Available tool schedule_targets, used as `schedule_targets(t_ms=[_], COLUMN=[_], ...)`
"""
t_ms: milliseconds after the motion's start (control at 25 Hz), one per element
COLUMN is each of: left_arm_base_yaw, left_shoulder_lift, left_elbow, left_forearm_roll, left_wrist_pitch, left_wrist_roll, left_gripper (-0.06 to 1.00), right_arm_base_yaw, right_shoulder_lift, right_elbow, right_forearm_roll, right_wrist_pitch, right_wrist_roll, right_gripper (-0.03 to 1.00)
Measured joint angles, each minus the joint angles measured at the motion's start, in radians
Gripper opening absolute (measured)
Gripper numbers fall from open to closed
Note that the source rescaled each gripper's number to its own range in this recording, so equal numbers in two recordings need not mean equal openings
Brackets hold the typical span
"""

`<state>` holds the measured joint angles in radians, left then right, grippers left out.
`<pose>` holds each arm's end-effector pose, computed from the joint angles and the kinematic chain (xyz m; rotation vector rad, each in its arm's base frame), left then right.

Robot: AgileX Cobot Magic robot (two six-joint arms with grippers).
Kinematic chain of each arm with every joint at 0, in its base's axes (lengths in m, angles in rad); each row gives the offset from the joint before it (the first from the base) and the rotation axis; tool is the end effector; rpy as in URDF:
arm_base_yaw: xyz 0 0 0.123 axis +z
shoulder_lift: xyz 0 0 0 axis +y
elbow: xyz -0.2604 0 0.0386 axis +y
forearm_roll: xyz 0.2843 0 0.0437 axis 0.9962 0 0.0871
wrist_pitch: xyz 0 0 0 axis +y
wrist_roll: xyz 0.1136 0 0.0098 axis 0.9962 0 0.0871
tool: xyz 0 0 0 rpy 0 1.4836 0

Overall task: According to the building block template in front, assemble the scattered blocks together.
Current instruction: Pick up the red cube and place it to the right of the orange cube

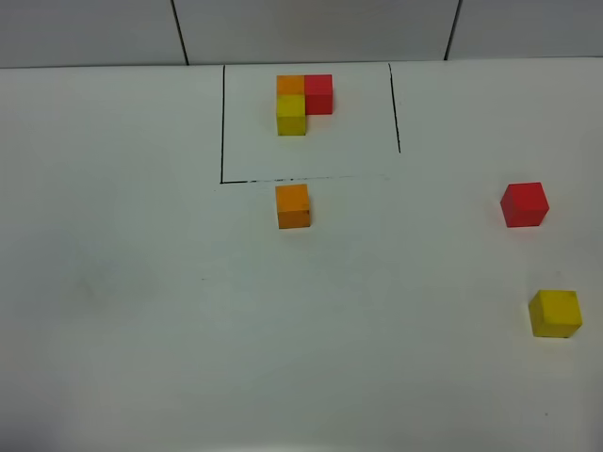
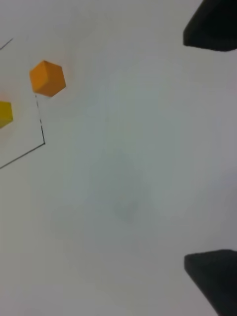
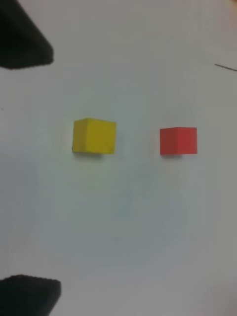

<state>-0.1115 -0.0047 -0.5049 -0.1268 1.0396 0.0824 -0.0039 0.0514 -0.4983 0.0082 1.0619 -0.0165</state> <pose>0.0670 -0.0200 0.2889 0.1996 2.0014 -0.1695 0.0779 0.0005 0.2797 -0.0133 2.0985 -0.0024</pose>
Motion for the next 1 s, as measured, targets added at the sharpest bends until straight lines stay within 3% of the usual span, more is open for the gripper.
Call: schedule_targets(t_ms=[160, 480, 1000], left_arm_base_yaw=[0.0, 0.0, 0.0], left_shoulder_lift=[0.0, 0.0, 0.0], left_elbow=[0.0, 0.0, 0.0], left_forearm_roll=[0.051, 0.058, 0.059], left_wrist_pitch=[0.0, 0.0, 0.0], left_wrist_roll=[-0.06, -0.073, -0.074], left_gripper=[0.76, 0.64, 0.63], right_arm_base_yaw=[0.0, 0.0, 0.0], right_shoulder_lift=[0.0, 0.0, 0.0], right_elbow=[0.0, 0.0, 0.0], right_forearm_roll=[0.001, 0.005, 0.006], right_wrist_pitch=[0.0, 0.0, 0.0], right_wrist_roll=[0.0, 0.0, 0.0], right_gripper=[0.77, 0.77, 0.77])
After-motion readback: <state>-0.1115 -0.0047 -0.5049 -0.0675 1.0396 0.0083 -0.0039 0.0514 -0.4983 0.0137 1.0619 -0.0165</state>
